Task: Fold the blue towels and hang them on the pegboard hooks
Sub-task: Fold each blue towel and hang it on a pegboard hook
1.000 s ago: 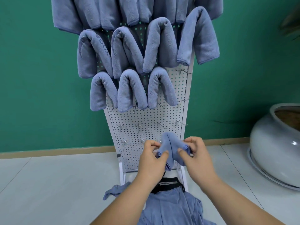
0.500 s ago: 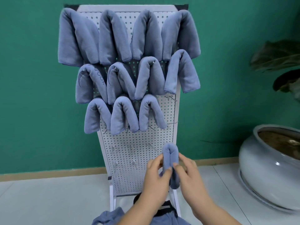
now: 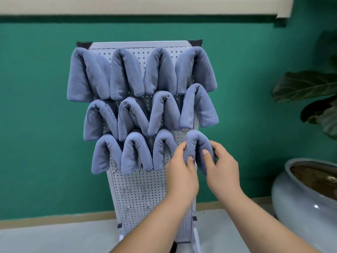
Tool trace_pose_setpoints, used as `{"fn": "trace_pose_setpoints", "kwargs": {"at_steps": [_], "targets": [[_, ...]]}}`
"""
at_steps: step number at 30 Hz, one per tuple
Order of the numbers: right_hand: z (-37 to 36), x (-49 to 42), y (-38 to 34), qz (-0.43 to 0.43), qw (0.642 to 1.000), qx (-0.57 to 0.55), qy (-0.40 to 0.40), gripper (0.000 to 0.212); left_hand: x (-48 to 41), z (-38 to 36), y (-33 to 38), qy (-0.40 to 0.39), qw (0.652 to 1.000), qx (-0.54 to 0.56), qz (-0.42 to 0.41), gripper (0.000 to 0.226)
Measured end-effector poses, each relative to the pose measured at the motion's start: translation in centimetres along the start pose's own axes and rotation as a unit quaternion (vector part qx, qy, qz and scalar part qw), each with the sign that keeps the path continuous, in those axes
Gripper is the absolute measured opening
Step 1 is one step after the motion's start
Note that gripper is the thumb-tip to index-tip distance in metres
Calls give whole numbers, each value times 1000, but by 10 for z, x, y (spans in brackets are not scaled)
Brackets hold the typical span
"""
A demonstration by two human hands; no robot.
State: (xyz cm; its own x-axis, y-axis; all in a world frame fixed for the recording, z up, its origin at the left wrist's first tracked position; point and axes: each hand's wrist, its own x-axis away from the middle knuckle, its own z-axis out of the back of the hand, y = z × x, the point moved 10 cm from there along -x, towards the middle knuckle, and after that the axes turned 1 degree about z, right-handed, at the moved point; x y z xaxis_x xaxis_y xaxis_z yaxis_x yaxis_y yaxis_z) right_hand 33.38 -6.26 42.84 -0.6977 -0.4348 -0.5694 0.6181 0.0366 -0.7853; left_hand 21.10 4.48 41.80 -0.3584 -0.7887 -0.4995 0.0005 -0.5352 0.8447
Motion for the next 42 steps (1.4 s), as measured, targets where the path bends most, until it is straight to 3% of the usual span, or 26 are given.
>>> {"fn": "trace_pose_setpoints", "kwargs": {"at_steps": [14,20,24,28,31,36,42], "targets": [[-18,-76,19,6,993,108,38,19,-60,-9,1,58,995,-85,18,36],[-47,-91,50,-2,975,221,-22,8,-76,-31,-39,47,988,-134,66,21],[-55,-64,72,11,978,201,-55,3,-62,-40,-74,4,988,-151,39,9],[-54,-20,98,-4,987,151,-48,39,-23,-44,-106,-31,988,-147,24,24],[-57,28,129,-31,988,145,-46,49,20,-38,-148,-56,987,-136,71,43],[-83,143,197,-100,964,171,-176,47,122,-15,-243,-155,961,-175,149,52],[-103,284,274,-184,871,236,-390,49,262,41,-365,-269,893,-237,271,57]]}}
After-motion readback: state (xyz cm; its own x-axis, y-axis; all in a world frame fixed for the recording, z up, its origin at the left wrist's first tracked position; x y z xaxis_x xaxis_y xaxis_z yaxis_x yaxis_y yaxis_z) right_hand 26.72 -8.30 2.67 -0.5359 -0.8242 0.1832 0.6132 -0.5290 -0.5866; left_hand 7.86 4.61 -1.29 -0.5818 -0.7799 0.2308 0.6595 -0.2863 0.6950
